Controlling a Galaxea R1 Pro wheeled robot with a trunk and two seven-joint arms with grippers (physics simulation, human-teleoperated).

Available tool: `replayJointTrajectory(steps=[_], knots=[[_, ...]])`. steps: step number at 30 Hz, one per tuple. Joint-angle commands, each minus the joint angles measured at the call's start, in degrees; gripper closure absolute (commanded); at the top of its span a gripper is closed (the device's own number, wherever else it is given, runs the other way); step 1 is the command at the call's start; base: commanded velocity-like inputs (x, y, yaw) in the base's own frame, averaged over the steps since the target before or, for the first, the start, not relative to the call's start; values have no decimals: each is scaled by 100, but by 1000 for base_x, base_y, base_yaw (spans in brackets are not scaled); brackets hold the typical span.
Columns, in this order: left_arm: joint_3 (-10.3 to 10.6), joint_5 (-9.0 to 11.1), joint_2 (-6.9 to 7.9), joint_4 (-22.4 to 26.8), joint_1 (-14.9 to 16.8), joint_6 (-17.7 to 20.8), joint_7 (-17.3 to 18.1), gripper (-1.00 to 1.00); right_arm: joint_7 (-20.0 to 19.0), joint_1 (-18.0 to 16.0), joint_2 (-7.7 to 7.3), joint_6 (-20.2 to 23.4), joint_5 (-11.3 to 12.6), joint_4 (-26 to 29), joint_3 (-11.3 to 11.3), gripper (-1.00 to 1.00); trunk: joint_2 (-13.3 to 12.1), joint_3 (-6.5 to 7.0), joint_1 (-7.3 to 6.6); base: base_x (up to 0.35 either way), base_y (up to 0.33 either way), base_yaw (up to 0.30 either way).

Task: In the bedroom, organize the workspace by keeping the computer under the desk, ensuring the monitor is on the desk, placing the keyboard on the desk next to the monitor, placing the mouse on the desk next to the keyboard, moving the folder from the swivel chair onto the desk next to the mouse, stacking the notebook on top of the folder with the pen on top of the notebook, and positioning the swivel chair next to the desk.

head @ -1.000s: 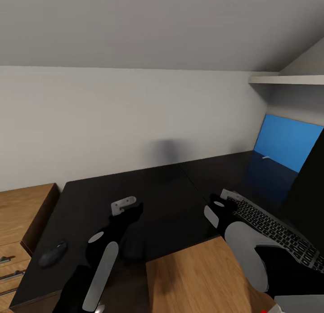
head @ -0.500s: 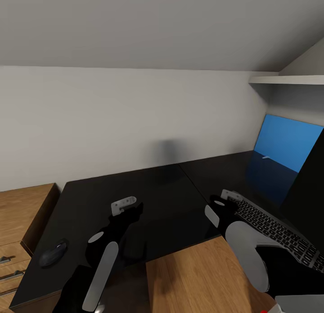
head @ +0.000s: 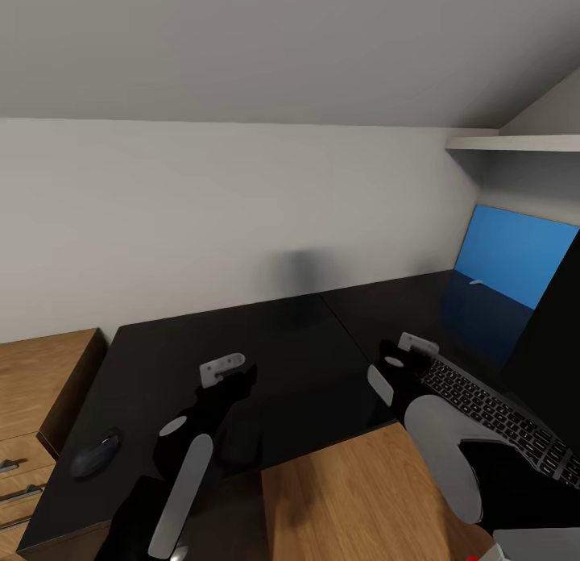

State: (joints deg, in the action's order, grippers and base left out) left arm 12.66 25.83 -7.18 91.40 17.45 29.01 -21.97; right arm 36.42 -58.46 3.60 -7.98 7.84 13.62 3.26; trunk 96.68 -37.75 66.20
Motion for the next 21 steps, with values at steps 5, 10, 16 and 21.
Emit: replayJointTrajectory(steps=[5,10,16,21], knots=[[64,55,5,-7,4,-7,-61,-100,25,-4,-90,-60,7,153,47,-100,3,-6,0,0,0,0],[68,54,6,-8,4,-9,-61,-100,27,4,-119,-62,7,166,51,-100,3,-6,0,0,0,0],[70,54,6,-8,4,-9,-61,-100,24,49,-126,-63,7,181,52,-100,3,-6,0,0,0,0],[70,54,6,-8,4,-9,-56,-100,30,62,-110,-63,20,191,52,-100,3,-6,0,0,0,0]])
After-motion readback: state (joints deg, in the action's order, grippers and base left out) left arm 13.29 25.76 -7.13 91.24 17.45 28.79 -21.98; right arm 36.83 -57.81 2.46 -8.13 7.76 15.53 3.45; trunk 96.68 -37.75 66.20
